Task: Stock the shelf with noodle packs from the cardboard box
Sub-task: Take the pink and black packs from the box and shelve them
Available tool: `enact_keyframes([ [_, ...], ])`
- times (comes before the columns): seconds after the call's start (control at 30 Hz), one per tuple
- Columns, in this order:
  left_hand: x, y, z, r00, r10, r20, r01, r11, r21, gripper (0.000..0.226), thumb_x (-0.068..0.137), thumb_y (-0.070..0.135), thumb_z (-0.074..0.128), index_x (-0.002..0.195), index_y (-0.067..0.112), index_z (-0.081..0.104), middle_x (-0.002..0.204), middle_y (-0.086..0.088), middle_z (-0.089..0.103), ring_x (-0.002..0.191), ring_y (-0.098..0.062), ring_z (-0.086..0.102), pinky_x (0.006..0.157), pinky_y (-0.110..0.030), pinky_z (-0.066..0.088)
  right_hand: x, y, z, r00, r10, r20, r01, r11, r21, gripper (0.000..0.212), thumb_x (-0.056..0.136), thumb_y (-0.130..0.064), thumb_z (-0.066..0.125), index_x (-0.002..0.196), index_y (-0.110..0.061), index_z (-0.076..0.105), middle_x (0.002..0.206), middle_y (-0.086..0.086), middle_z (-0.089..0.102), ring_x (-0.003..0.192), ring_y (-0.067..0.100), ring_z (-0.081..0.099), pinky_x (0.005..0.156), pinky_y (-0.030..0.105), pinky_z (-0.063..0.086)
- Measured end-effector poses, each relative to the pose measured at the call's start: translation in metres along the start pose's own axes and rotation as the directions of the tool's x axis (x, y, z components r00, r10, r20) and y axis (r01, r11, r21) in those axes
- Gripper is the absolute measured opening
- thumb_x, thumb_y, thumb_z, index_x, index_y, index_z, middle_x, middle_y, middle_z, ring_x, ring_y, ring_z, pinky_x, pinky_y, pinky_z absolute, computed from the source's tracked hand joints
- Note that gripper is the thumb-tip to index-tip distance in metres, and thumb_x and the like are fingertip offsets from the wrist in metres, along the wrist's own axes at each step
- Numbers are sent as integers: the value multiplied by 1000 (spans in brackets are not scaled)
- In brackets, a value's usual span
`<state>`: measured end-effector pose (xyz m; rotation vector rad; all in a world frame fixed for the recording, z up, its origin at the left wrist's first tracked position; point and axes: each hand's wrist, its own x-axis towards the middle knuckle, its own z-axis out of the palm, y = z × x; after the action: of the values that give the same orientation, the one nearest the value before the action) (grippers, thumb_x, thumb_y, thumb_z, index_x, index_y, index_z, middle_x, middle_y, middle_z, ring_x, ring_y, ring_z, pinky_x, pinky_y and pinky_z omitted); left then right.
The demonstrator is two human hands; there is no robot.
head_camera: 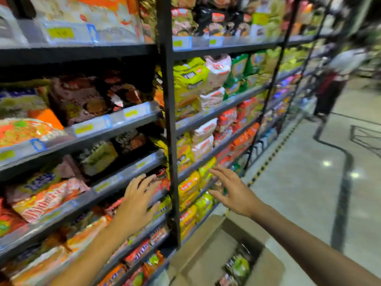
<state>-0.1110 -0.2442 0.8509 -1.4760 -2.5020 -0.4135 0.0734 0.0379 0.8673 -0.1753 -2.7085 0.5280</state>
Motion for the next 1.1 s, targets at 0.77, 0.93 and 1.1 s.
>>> enact_keyframes([
  [0.77,-63,246,213,803,-158,574,200,980,-10,72,89,58,29,146,16,42,148,-11,44,137,-40,34,116,-51,21,-277,251,-7,817,323,478,-258,946,-198,113,70,-93,-6,152,-27,36,157,0,37,143,22,31,117,32,25],
  [0.93,-78,257,236,752,-271,601,341,940,-2,73,85,59,27,142,19,50,145,-10,47,132,-42,39,116,-50,23,-250,280,24,736,273,620,-250,960,-127,131,57,-99,-12,153,-24,35,158,1,35,145,20,27,117,28,19],
  [1.1,-75,220,304,616,-306,725,456,890,-12,53,88,53,42,112,17,73,118,-7,69,108,-38,64,96,-45,52,-219,301,73,672,302,676,-306,945,-117,115,66,-95,2,153,-28,35,156,-4,38,143,18,31,117,27,22],
])
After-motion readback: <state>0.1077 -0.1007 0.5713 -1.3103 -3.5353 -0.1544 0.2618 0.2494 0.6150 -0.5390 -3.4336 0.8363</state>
